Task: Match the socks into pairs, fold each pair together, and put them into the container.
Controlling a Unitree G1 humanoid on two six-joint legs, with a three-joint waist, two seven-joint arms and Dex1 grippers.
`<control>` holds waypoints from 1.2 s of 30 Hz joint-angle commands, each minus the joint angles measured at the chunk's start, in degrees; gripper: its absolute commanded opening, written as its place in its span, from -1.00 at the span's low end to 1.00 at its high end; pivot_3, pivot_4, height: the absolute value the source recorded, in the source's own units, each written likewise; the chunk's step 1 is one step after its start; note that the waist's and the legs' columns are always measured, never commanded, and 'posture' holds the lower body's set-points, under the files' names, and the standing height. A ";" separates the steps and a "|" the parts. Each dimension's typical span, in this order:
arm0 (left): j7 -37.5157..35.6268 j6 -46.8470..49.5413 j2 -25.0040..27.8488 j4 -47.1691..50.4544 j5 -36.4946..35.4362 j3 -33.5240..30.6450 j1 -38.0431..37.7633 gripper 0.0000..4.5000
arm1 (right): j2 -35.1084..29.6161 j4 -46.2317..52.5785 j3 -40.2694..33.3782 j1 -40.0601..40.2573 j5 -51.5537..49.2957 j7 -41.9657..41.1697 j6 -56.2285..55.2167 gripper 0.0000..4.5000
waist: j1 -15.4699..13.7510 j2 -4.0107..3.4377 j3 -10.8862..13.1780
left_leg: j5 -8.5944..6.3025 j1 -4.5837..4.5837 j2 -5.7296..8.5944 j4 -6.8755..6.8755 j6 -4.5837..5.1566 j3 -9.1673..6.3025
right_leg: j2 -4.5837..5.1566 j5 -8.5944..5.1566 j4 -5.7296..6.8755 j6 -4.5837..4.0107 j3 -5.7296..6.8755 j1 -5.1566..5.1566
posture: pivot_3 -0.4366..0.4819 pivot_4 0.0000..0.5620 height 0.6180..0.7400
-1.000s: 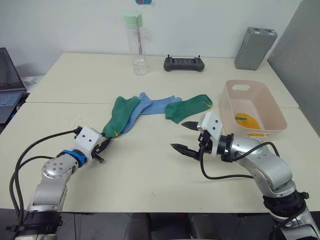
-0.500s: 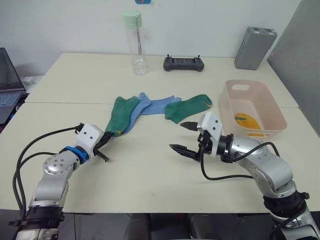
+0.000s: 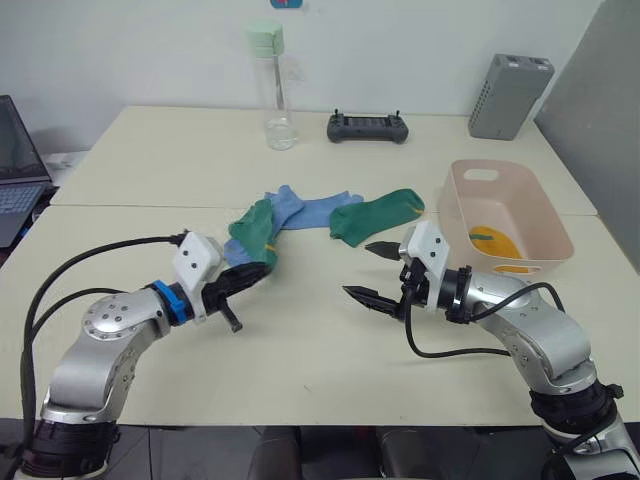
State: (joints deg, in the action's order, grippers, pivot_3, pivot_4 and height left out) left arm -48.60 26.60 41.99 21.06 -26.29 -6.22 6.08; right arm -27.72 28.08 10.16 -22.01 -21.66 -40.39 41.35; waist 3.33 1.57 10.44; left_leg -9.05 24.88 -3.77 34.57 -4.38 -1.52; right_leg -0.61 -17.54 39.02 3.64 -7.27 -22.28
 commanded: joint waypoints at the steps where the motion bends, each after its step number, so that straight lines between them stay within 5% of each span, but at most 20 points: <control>1: -2.12 2.68 1.56 6.08 -1.96 2.41 -0.82 -0.99 | -0.82 0.49 -1.91 -0.95 -0.97 -0.74 -1.60 1.00 | 0.00 0.00 0.00 | 0.00 0.00 0.00 -0.01 0.00 0.00 | 0.00 0.00 0.00 0.00 0.00 0.00 | -0.05 -0.47 1.00; 9: -9.39 10.19 9.85 16.02 -7.30 5.93 -5.71 -0.99 | -2.75 -1.17 -2.42 -0.74 -0.92 -2.31 -2.93 1.00 | 0.16 0.00 0.02 | 0.00 -0.01 -0.03 -0.08 0.00 0.00 | -0.01 -0.20 0.00 -0.34 0.01 -0.04 | -0.05 -0.47 1.00; 20: -4.31 10.12 -2.21 9.98 -2.81 18.72 6.14 -0.99 | -2.44 -2.74 -4.09 -3.05 -1.11 -1.61 -3.33 1.00 | -0.07 0.04 0.04 | 0.00 0.00 0.01 0.15 0.01 0.01 | -0.01 -0.12 0.01 -0.21 -0.04 0.02 | -0.05 -0.47 1.00; 25: -4.91 10.39 -3.02 8.66 -1.37 20.44 8.18 -0.99 | -3.61 -2.49 -4.71 -2.44 -0.58 -1.82 -3.41 1.00 | 0.10 0.05 0.03 | 0.00 0.00 0.01 0.11 0.01 0.00 | -0.03 -0.01 0.00 -0.01 -0.05 0.02 | -0.05 -0.47 1.00; 36: -17.93 10.45 14.51 15.18 -4.26 15.96 4.20 -0.99 | -4.01 -9.38 1.36 -3.83 4.20 -4.10 -7.06 1.00 | 0.12 0.08 0.05 | 0.00 -0.01 -0.03 -0.08 0.01 -0.06 | -0.08 -0.18 -0.03 -0.30 0.00 -0.02 | -0.05 -0.47 1.00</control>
State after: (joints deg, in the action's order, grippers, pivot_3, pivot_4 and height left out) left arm -64.52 38.13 55.17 33.91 -29.38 11.50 10.34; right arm -31.69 20.12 9.99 -24.42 -18.89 -43.59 36.48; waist 3.44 1.65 10.50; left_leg -9.04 24.86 -3.80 34.50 -4.37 -1.55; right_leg -0.68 -17.75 38.99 3.31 -7.30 -22.30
